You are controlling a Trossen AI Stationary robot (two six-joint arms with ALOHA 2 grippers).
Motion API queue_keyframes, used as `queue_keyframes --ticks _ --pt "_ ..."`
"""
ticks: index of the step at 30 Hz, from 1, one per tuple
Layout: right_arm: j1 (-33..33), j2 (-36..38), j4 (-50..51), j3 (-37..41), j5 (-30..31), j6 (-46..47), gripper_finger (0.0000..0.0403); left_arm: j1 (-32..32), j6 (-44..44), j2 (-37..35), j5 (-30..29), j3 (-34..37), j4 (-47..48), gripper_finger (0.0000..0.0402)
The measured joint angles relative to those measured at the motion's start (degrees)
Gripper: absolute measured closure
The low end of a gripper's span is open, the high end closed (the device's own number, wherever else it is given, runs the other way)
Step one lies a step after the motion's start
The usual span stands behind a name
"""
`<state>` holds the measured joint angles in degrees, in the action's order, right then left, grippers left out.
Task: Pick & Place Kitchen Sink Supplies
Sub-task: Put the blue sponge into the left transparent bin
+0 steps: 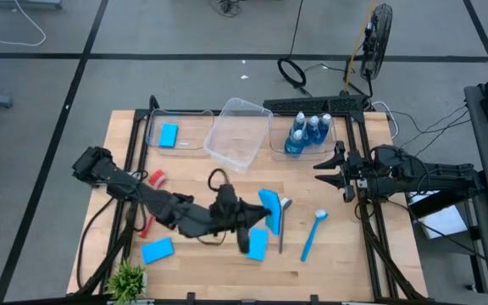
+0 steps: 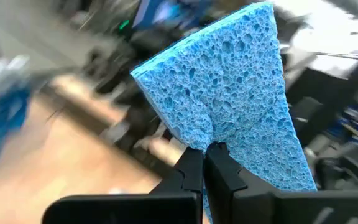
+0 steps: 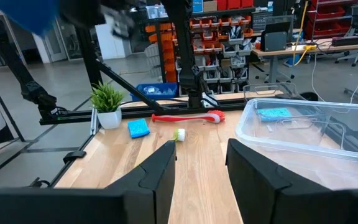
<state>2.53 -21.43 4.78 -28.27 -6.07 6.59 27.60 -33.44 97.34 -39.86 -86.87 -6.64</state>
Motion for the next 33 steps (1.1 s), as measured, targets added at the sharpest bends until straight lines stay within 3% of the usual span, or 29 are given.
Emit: queue_keyframes --ticks 5,16,22,33 --pt "0.02 0.00 0.02 0.00 0.00 0.02 0.0273 -2.08 -17.29 0.00 -2.36 0.00 15.71 0.0401" --pt "0.02 0.00 0.25 0.00 0.02 0.00 0.0273 -4.25 -40.74 -2.46 -2.55 0.00 45.30 0.0401" --pt "0.01 -0.02 0.26 0.00 0.34 0.00 0.0273 -7.20 -43.58 -7.49 -1.66 0.02 60.81 0.0401" --pt "0.02 -0.07 0.26 -0.01 3.48 0.14 0.0273 -21.62 -37.53 -17.89 2.45 -0.02 85.07 0.0401"
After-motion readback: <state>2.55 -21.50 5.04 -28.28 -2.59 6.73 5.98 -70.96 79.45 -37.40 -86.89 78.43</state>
